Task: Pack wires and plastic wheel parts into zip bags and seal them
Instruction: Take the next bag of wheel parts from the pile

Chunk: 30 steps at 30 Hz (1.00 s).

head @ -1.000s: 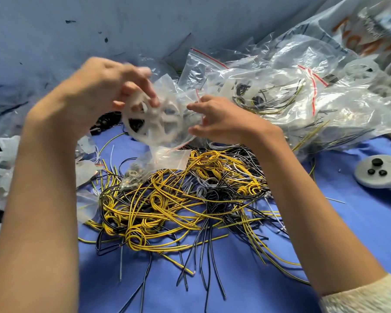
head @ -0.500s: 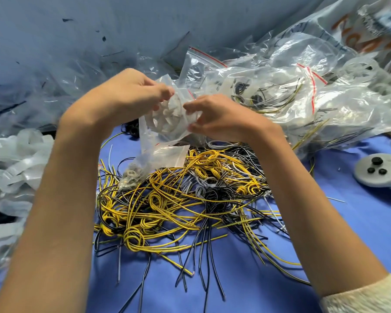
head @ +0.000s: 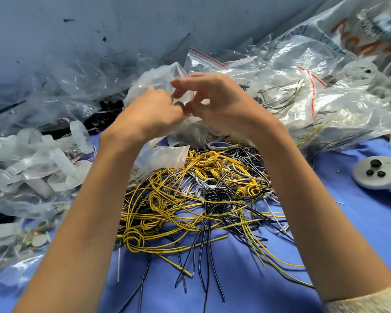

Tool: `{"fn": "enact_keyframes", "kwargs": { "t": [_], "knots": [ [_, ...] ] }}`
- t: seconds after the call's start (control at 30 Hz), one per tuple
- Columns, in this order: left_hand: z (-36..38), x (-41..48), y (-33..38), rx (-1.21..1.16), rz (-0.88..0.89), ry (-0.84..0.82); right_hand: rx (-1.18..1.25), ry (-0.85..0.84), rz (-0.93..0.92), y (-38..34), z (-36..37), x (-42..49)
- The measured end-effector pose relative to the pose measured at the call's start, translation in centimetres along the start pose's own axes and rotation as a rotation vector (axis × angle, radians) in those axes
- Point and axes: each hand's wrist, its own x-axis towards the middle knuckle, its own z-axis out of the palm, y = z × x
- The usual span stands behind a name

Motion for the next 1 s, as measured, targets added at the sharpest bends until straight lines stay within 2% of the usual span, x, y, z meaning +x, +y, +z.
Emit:
{"fn": "enact_keyframes", "kwargs": {
  "t": [0.1,0.17,0.33,0.37,0.4,0.53,0.63,0.87,1.0],
  "knots": [
    [-0.2,0.1,-0.7,-0.125,0.013,-0.050,0.047,-0.006,0.022,0.1,-0.2,-0.1],
    [-0.4,0.3,-1.3,-0.048,-0.020,-0.050,0.056,-0.025,0.029,0.2,-0.1,-0.1],
    [-1.5,-0.3,-2.3,0.147,-0.041,0.243,0.069,-0.058,0.023,0.2,0.6,-0.1],
    [-1.9,-0.4,-2.4,0.173,-0.033,0.250,0.077,-0.062,0.020,0.2,0.7,-0.1],
    [-2.3,-0.6,-2.6,0.212,-0.028,0.203,0.076,-0.075,0.019,0.3,0.7,-0.1],
    [-3.0,-1.3,-2.7,0.357,-0.027,-0.172,-0.037,-0.210,0.046,0.9,1.0,-0.1],
    [-2.6,-1.8,-2.1,0.309,0.060,-0.311,-0.126,-0.252,0.080,1.2,1.5,0.0],
    [-0.8,-1.5,-0.3,0.274,0.165,-0.369,-0.199,-0.240,0.148,2.4,1.4,-0.2],
    [0.7,-1.0,0.1,0.281,0.182,-0.370,-0.197,-0.210,0.079,2.4,1.6,-0.1]
  ]
}}
